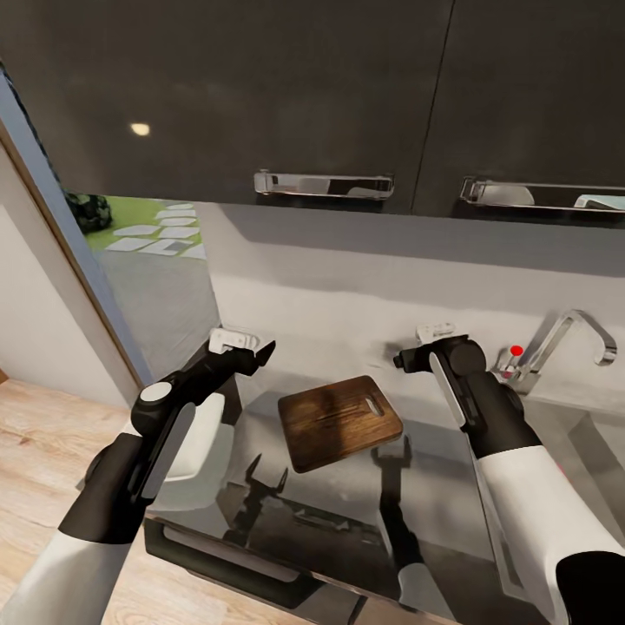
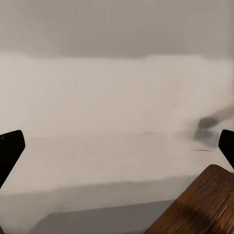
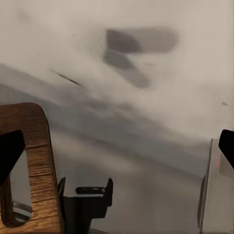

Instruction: In the kitchen, take the Vidalia onion out of the sink, dice it on the chopping board with the paring knife, put the diced onion into the bowl on the countertop, then place both the paring knife and the chopping board into the sink.

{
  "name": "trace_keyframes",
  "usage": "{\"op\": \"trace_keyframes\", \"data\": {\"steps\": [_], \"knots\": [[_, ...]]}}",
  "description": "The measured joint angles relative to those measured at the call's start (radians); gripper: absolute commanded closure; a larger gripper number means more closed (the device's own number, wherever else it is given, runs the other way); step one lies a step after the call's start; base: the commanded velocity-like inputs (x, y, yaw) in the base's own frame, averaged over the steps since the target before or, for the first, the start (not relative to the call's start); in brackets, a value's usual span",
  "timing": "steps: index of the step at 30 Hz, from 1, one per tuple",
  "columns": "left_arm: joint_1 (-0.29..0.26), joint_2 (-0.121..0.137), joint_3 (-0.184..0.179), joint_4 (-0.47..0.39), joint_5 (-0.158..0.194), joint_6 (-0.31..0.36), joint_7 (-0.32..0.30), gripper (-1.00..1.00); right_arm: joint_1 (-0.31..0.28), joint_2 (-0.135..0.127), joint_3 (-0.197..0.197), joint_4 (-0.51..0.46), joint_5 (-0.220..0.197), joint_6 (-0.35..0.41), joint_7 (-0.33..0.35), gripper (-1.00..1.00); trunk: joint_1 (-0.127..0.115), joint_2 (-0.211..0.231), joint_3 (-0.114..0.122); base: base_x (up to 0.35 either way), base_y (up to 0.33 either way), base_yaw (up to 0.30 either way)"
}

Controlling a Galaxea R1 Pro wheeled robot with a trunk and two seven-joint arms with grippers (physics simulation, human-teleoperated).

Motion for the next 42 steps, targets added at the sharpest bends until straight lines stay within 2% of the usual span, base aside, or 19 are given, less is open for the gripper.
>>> {"op": "trace_keyframes", "data": {"steps": [8,16,22,29,42], "knots": [[0.0,-0.003,-0.012,0.0,0.0,0.0,0.0,-1.0,0.0,0.001,-0.004,0.113,0.0,-0.001,0.001,-1.0,0.0,0.0,0.0,0.001,0.0,0.0],[0.0,-0.003,-0.013,0.0,0.0,0.0,0.0,-1.0,-0.001,0.005,-0.005,0.16,0.0,-0.004,0.002,-1.0,0.0,0.0,0.0,0.0,0.0,0.0],[0.0,-0.004,-0.014,0.0,0.0,0.0,0.0,-1.0,-0.004,0.014,-0.005,0.182,0.0,-0.005,0.002,-1.0,0.0,0.0,0.0,0.0,0.0,0.0],[0.0,-0.004,-0.015,0.001,0.001,0.0,0.0,-1.0,-0.005,0.049,-0.004,0.201,-0.001,-0.006,0.001,-1.0,0.0,0.0,0.0,0.0,0.0,0.0],[0.0,-0.004,-0.015,0.002,0.001,0.0,0.0,-1.0,-0.005,0.057,-0.002,0.202,0.0,-0.006,0.001,-1.0,0.0,0.0,0.0,0.0,0.0,0.0]]}}
